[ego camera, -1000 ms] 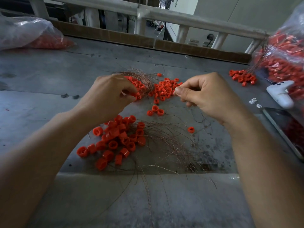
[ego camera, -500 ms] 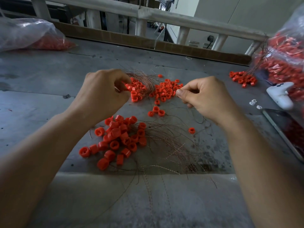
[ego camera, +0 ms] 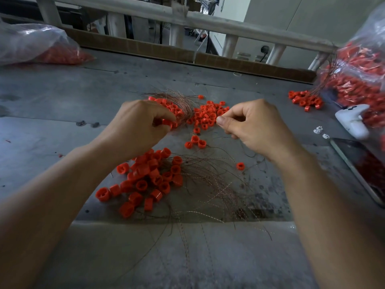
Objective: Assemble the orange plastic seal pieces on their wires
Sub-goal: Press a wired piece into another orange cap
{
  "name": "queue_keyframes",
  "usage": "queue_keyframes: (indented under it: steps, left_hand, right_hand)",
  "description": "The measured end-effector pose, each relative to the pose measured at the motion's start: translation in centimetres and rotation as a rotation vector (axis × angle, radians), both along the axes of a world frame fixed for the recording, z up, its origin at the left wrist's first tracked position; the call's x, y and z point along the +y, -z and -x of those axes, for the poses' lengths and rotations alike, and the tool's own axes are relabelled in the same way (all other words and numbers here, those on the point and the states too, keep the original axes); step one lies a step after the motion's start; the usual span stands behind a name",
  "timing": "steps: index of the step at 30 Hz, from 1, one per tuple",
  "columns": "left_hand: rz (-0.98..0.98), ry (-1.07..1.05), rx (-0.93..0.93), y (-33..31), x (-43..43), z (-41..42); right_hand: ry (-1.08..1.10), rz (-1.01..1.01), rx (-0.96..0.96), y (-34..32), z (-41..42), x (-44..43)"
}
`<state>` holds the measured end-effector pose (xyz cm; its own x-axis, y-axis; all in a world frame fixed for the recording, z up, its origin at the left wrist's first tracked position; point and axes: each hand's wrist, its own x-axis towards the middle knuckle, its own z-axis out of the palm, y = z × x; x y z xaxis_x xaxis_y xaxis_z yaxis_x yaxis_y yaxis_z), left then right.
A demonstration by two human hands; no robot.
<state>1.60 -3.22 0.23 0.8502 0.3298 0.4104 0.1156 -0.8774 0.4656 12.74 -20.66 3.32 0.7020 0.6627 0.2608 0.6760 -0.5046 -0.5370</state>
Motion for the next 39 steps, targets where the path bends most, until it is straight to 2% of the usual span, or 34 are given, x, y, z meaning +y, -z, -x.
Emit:
queue_keyframes:
  steps: [7,15,21,29,34,39]
  left_hand:
    - [0.060,-0.089,-0.035,0.0,0.5,0.1]
    - [0.177,-0.043,-0.021,0.2,0.0,-0.1]
    - [0.057,-0.047,-0.041,0.4,-0.1,-0.2]
    - [0.033,-0.050,-0.062,0.1,0.1,-0.2]
    - [0.015,0.047,-0.107,0.0,-0.4,-0.2]
    - [-0.022,0.097,-0.182,-0.2,-0.7,0.0]
  right_hand:
    - [-0.019,0.034,-0.001,0.1,0.3,0.4]
    - [-0.074,0.073,0.000,1.0,0.9,1.3]
    - [-0.093,0.106,0.001,1.5,1.2,1.9]
    - [-0.138,-0.025,-0.022,2.7,0.9,4.1]
    - [-0.173,0.019,-0.090,3.6,0.6,4.6]
    - [-0.238,-0.025,-0.050,3.8,1.2,5.0]
